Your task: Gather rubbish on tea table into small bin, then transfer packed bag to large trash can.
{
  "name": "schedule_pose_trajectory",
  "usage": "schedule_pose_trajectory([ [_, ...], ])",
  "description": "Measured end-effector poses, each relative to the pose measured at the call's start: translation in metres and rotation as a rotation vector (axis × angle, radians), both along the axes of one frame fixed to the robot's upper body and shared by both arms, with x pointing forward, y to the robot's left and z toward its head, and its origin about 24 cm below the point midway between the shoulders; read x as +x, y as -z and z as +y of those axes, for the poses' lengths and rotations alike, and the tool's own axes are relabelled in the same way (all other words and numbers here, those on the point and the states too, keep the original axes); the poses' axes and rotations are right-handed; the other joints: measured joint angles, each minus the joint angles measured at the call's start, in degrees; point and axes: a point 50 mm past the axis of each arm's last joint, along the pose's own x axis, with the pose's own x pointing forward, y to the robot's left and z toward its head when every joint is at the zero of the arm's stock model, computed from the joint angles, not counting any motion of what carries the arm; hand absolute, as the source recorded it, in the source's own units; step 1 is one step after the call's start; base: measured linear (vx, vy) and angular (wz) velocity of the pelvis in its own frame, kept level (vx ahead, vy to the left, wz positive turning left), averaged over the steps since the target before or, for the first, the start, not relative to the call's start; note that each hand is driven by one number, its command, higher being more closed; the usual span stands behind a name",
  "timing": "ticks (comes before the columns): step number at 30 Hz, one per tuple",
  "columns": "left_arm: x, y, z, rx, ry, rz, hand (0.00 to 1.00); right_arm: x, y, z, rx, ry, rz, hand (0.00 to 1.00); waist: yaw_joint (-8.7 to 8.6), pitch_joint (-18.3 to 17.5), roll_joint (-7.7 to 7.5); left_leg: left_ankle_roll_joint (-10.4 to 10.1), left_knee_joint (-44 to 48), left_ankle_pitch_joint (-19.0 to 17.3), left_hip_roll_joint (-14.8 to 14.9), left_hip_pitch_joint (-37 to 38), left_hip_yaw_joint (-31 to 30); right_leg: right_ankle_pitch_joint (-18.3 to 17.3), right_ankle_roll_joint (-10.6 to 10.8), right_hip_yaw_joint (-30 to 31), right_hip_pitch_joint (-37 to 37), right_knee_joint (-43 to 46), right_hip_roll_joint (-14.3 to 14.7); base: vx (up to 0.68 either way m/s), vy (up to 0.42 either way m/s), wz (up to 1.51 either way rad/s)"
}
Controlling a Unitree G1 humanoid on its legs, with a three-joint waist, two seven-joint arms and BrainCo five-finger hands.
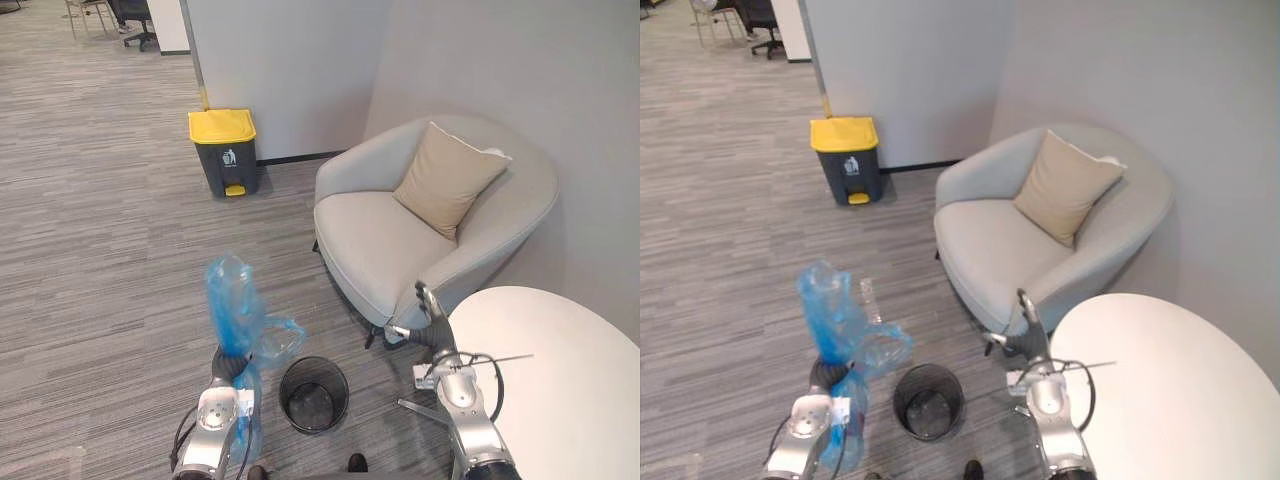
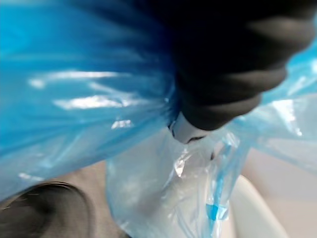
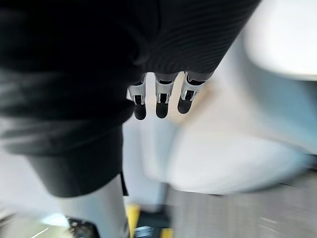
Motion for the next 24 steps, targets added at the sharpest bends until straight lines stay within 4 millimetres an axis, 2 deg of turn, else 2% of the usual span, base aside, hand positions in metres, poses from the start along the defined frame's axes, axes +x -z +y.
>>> schedule_pose_trajectory([
  [2,-0.015,0.011,0.004,-0.018,-0.022,0.066,1.00,-0.015,0.023,-0.006,0.028,0.059,0.126,0.00,0.24,0.2,0.34,-0.1,0.0,-0.1,0.0,0.0,0.1,0.0,0.0,0.0,0.1,-0.1,0.0,0.03,0.000,0.00],
  [5,-0.034,0.024,0.008,-0.048,-0.061,0.149,1.00,-0.035,0.047,-0.011,0.045,0.106,0.265,0.00,0.77,0.8,0.78,-0.1,0.0,-0.2,0.0,1.1,0.3,0.0,0.4,0.0,1.0,-0.2,0.0,0.05,0.001,-0.03],
  [9,-0.056,0.038,0.009,-0.081,-0.120,0.246,1.00,-0.059,0.068,-0.017,0.052,0.162,0.406,0.00,1.50,1.2,1.21,-0.2,0.0,-0.9,-0.1,3.2,0.4,-0.6,0.2,0.1,3.0,-0.2,0.0,0.08,0.006,-0.03],
  [11,-0.061,0.042,0.009,-0.084,-0.124,0.270,1.00,-0.064,0.072,-0.017,0.053,0.173,0.442,0.00,1.92,1.4,1.34,-0.2,0.0,-1.0,-0.1,3.4,0.5,-0.7,0.2,0.2,3.2,-0.1,0.0,0.04,0.003,-0.03],
  [14,-0.069,0.047,0.005,-0.113,-0.162,0.302,1.00,-0.063,0.075,-0.018,0.059,0.190,0.472,0.00,2.34,3.7,1.52,-0.3,0.3,-1.2,-0.1,5.1,1.7,-0.7,0.2,1.2,3.8,0.7,0.0,0.02,0.013,-0.20],
  [18,-0.068,0.049,-0.006,-0.146,-0.167,0.306,1.00,-0.047,0.070,-0.012,0.060,0.185,0.432,0.00,3.34,5.7,1.38,0.0,0.4,-1.4,-0.1,4.8,4.7,-0.7,0.2,3.7,0.5,3.7,0.1,-0.02,0.030,-0.36],
  [20,-0.058,0.047,-0.007,-0.146,-0.158,0.283,1.00,-0.041,0.065,-0.007,0.066,0.186,0.398,0.00,3.28,6.2,0.56,1.2,4.7,-2.8,0.0,1.8,5.2,-0.7,0.5,3.9,-1.9,6.5,-0.7,-0.06,0.032,-0.12],
  [21,-0.051,0.045,-0.011,-0.154,-0.153,0.262,1.00,-0.040,0.063,-0.007,0.060,0.187,0.388,0.00,3.37,6.3,1.04,2.7,7.8,-4.1,1.7,-0.3,5.5,0.6,2.6,4.8,-2.8,6.7,-0.5,-0.07,0.039,-0.08],
  [22,-0.047,0.043,-0.013,-0.165,-0.164,0.241,1.00,-0.036,0.061,-0.006,0.061,0.188,0.373,0.00,3.75,6.8,1.92,2.8,9.2,-4.9,2.9,-1.3,5.9,-3.5,2.0,4.5,-4.6,14.5,-0.2,-0.07,0.039,0.03],
  [23,-0.042,0.040,-0.013,-0.163,-0.161,0.216,1.00,-0.040,0.063,-0.004,0.065,0.185,0.382,0.00,3.47,6.9,2.18,2.7,11.4,-5.3,3.2,-1.8,4.6,-9.8,0.8,3.2,-6.3,28.4,-1.2,-0.02,-0.003,0.25],
  [24,-0.041,0.039,-0.013,-0.160,-0.155,0.206,1.00,-0.043,0.065,-0.002,0.068,0.181,0.393,0.00,3.44,6.7,1.79,2.7,12.5,-5.7,3.0,-2.0,3.7,-11.8,1.4,3.2,-5.8,32.8,-1.9,0.01,-0.058,0.49],
])
